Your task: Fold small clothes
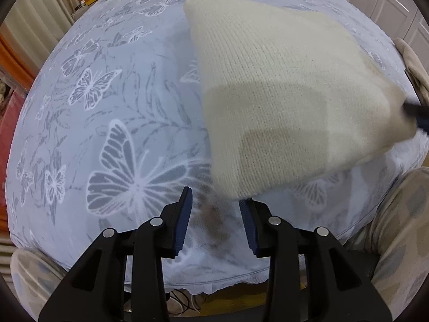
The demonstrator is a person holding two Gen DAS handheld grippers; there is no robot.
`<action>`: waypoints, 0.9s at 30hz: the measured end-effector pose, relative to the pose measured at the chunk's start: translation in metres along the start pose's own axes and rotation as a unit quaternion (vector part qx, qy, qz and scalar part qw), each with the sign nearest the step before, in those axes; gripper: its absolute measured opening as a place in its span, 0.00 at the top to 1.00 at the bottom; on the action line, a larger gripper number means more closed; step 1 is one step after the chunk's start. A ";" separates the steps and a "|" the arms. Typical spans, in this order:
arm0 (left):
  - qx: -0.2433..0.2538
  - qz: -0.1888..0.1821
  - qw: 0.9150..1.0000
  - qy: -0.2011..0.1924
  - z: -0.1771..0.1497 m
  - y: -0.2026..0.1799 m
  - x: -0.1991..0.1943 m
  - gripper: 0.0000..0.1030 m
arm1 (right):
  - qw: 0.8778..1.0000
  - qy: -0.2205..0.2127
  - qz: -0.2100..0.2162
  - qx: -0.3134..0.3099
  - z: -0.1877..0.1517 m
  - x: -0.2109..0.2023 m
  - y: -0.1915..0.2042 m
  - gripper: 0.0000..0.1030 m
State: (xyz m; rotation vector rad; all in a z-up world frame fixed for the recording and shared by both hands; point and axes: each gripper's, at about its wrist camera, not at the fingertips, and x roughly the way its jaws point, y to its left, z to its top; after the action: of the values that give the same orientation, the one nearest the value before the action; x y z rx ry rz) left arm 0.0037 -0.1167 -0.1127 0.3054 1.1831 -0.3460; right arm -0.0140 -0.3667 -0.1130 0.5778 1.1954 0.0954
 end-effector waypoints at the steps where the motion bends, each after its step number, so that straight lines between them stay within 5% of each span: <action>1: -0.001 0.001 1.000 0.001 0.000 -0.001 0.000 0.65 | 1.000 -0.008 -0.002 0.004 -0.002 -0.005 0.000 0.89; 4: -0.006 0.001 1.000 0.009 0.003 0.001 0.002 0.63 | 0.998 -0.028 -0.008 0.052 -0.004 -0.020 -0.023 0.90; 8: -0.006 0.008 1.000 0.015 0.003 0.002 0.008 0.57 | 0.998 0.030 -0.033 0.044 -0.009 0.010 -0.028 0.89; 11: 0.009 0.015 1.000 0.002 -0.001 -0.001 -0.004 0.57 | 0.999 -0.016 -0.025 0.045 -0.009 -0.019 -0.014 0.79; 14: 0.037 0.008 0.999 -0.038 -0.009 -0.003 -0.036 0.58 | 0.994 -0.094 -0.039 0.043 -0.004 -0.056 0.001 0.78; 16: 0.040 0.001 0.997 -0.059 -0.012 -0.003 -0.057 0.57 | 0.993 -0.116 -0.006 0.022 0.008 -0.067 0.020 0.79; 20: 0.032 -0.014 0.995 -0.089 0.003 -0.013 -0.081 0.52 | 0.995 -0.095 -0.006 -0.020 0.035 -0.034 0.046 0.80; 23: 0.031 -0.013 0.995 -0.095 0.019 -0.023 -0.081 0.52 | 0.994 -0.015 -0.103 -0.020 0.050 0.042 0.034 1.00; 27: 0.037 -0.009 0.995 -0.095 0.029 -0.032 -0.082 0.49 | 0.996 -0.031 -0.070 0.038 0.053 0.028 0.027 1.00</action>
State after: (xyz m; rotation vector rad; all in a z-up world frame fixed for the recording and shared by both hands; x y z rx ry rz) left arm -0.0128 -0.1494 -0.0272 0.3189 0.9879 -0.4258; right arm 0.0505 -0.3527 -0.1111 0.5577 1.1796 -0.0855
